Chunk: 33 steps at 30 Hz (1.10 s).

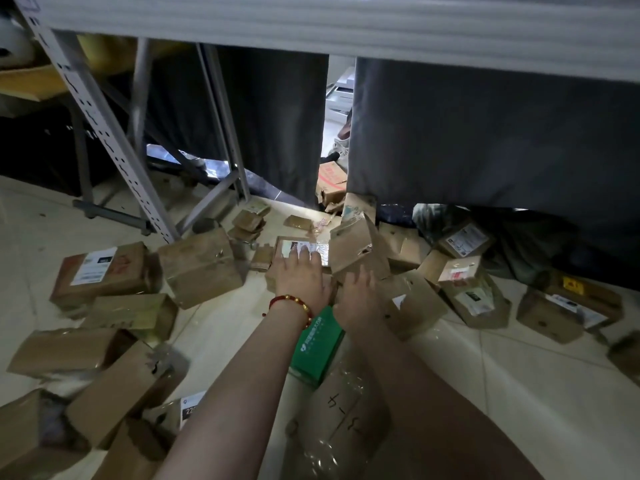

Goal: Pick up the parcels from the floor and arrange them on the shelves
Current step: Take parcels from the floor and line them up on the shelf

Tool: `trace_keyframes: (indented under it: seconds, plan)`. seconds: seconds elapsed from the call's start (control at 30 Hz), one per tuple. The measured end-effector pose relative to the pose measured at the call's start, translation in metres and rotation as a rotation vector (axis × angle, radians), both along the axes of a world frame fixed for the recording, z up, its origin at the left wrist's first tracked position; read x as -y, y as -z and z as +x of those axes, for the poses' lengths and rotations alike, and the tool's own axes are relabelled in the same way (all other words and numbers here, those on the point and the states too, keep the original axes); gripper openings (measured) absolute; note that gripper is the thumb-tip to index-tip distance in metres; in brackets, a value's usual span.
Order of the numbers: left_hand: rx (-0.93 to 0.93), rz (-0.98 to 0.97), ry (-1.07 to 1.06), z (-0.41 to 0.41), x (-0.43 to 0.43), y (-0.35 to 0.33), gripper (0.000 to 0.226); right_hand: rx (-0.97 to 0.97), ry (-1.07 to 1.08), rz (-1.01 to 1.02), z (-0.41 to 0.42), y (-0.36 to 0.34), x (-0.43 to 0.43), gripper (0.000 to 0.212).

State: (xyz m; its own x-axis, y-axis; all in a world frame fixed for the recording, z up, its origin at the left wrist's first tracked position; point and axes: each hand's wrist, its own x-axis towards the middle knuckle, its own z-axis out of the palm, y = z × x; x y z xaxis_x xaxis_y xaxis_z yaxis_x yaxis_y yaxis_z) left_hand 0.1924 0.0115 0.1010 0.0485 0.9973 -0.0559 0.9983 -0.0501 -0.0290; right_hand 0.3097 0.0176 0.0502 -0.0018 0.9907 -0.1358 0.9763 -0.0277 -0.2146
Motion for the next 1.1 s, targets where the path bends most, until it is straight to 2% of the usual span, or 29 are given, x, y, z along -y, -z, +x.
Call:
trace_keyframes:
  seconds: [0.1, 0.3, 0.4, 0.47, 0.57, 0.63, 0.73, 0.8, 0.9, 1.0, 1.1]
  plan:
    - [0.032, 0.012, -0.038, -0.004, -0.008, 0.013, 0.069, -0.107, 0.188, -0.071, -0.002, 0.016, 0.001, 0.073]
    - [0.055, 0.025, -0.111, -0.012, -0.015, 0.045, 0.063, -0.237, 0.359, -0.175, -0.007, 0.061, 0.001, 0.076]
    - [0.140, 0.023, -0.115, -0.003, -0.005, 0.066, 0.063, -0.297, 0.464, -0.186, 0.007, 0.062, -0.013, 0.073]
    - [0.229, 0.007, -0.110, 0.010, 0.006, 0.083, 0.067, -0.459, 0.566, -0.192, 0.029, 0.068, -0.026, 0.068]
    - [0.277, -0.032, -0.090, 0.032, 0.013, 0.103, 0.060, -0.704, 0.647, -0.253, 0.063, 0.077, -0.028, 0.064]
    - [0.317, -0.021, -0.120, 0.041, 0.009, 0.105, 0.055, -0.655, 0.627, -0.316, 0.074, 0.081, -0.019, 0.052]
    - [0.318, 0.060, -0.081, 0.052, 0.002, 0.096, 0.054, -0.413, 0.544, -0.438, 0.081, 0.083, -0.011, 0.040]
    - [0.319, 0.072, -0.065, 0.055, 0.002, 0.089, 0.055, -0.409, 0.513, -0.522, 0.083, 0.093, -0.013, 0.048]
    - [0.306, 0.001, -0.027, 0.052, 0.005, 0.086, 0.053, -0.513, 0.452, -0.566, 0.087, 0.111, -0.015, 0.073]
    - [0.385, -0.144, -0.033, 0.039, 0.009, 0.093, 0.057, -0.370, 0.336, -0.576, 0.092, 0.114, -0.008, 0.054]
    - [0.419, -0.209, -0.049, 0.027, 0.014, 0.093, 0.063, -0.424, 0.344, -0.588, 0.090, 0.094, 0.003, 0.047]
